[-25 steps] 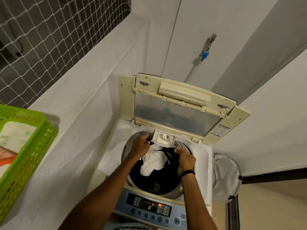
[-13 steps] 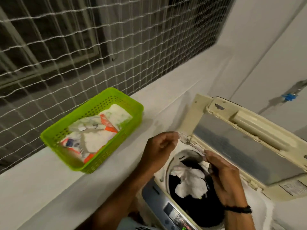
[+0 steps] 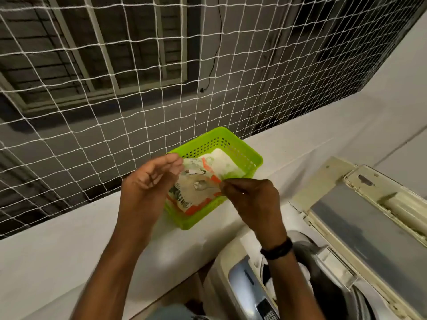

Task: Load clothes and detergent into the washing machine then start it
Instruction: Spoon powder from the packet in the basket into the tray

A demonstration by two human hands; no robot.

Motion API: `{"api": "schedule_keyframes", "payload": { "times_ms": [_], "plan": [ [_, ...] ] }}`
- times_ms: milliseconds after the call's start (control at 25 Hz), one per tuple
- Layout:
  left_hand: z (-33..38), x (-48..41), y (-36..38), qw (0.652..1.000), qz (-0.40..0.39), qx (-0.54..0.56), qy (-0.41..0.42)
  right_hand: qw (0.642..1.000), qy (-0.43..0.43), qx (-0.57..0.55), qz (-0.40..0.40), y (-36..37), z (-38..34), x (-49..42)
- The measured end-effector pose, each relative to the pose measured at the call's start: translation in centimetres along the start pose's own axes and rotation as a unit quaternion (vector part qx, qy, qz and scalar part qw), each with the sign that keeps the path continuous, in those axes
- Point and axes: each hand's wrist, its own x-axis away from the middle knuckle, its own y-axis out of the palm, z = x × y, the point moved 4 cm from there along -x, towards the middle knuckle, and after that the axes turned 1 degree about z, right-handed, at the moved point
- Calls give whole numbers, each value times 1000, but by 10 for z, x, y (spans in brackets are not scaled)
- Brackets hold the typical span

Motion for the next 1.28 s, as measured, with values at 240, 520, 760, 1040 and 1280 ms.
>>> {"api": "schedule_keyframes", "payload": {
  "times_ms": [240,520,760,1040,1280],
  "plan": [
    [-10,-11,-28,1000,11,5,-26,985,-59,152,62,48,-14,-9],
    [-12,-23,-35,999,0,13,-34,949,-131,279,65,75,-36,15],
    [-17,-26,-30,999,-31,7,-26,929,-137,343,17,95,-38,21],
    [-20,-21,-20,999,-44,8,-29,964,-120,228,63,68,-33,41],
    [-3,-1,14,997,-68,31,-14,977,-47,126,168,18,-15,72]
  ]
}}
